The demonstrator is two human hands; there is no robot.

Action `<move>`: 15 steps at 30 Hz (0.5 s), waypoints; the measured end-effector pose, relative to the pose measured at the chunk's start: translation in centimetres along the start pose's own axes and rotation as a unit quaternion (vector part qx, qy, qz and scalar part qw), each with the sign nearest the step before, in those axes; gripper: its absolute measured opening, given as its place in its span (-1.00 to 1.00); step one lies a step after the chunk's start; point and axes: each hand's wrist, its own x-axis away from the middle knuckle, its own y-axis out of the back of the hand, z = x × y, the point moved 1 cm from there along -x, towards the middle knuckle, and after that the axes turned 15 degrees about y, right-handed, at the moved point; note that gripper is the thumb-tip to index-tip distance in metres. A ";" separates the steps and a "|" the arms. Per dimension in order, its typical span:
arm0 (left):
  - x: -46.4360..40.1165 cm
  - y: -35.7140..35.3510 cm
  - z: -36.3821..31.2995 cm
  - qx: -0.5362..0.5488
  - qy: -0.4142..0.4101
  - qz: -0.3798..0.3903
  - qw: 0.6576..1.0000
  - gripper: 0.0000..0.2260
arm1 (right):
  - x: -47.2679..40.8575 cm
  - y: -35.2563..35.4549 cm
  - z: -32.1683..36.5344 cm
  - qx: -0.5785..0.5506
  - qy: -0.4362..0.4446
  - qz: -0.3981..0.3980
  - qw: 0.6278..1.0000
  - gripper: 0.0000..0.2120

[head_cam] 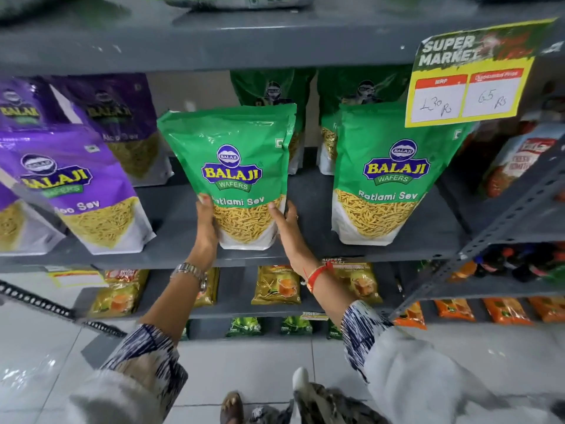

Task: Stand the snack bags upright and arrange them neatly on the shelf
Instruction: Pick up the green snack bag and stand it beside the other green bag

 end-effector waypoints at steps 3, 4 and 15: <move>0.3 -1.0 0.2 0.014 -0.015 0.046 0.999 -0.66 | 0.2 -0.5 -0.1 -0.004 0.037 -0.031 0.999 -0.45; 0.4 -1.3 0.0 0.014 -0.011 0.062 0.998 -0.64 | 0.1 -0.5 -0.3 -0.003 0.038 -0.051 0.998 -0.41; -0.7 -2.7 -0.8 -0.018 0.020 0.154 0.988 -0.59 | -2.0 2.1 -3.1 0.023 -0.002 -0.138 0.990 0.06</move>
